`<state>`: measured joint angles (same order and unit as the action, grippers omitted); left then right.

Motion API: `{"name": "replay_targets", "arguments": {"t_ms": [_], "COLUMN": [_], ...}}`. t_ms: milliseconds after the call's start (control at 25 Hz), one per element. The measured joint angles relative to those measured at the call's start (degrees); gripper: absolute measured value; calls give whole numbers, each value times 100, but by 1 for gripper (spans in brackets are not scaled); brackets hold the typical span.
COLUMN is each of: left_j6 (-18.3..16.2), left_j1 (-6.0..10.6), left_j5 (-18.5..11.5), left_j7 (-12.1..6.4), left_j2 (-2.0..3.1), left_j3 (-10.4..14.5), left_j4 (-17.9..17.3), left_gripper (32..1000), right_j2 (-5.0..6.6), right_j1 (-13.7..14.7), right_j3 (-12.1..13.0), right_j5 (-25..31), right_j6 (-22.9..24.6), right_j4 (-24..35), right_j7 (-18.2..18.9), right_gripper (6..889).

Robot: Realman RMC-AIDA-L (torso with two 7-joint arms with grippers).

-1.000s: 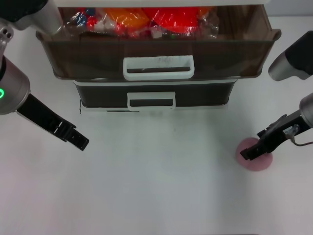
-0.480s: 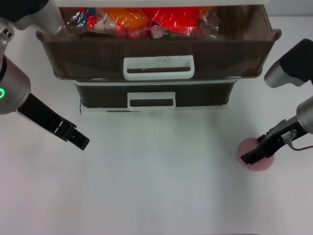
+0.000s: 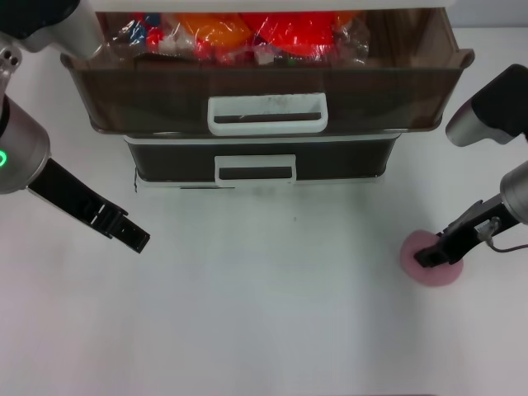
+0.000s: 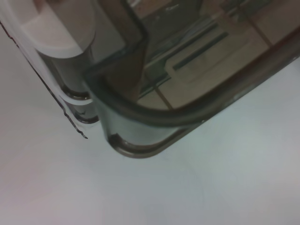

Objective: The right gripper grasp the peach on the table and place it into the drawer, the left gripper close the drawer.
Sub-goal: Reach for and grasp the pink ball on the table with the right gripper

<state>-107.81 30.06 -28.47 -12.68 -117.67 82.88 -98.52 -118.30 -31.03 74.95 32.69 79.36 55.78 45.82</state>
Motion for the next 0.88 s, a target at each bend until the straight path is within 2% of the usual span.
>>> {"name": "replay_targets", "arguments": {"t_ms": [80,280,880], "left_j6": [0,0,-3], "left_j1": [-2,-5,-9], "left_j5": [0,0,0], "left_j7": [0,1,3], "left_j2": [2,4,12], "left_j3": [0,0,0], "left_j4": [0,0,8], "left_gripper": [842,841,841], "right_j2": [0,1,0], "right_j1": [1,-1,8], "right_j3": [20,27,29], "right_j5": [0,0,0], "right_j6": [0,0,38], "right_j4": [2,18,73], "right_j7": [4,11,21], "right_gripper": [399,200,144]}}
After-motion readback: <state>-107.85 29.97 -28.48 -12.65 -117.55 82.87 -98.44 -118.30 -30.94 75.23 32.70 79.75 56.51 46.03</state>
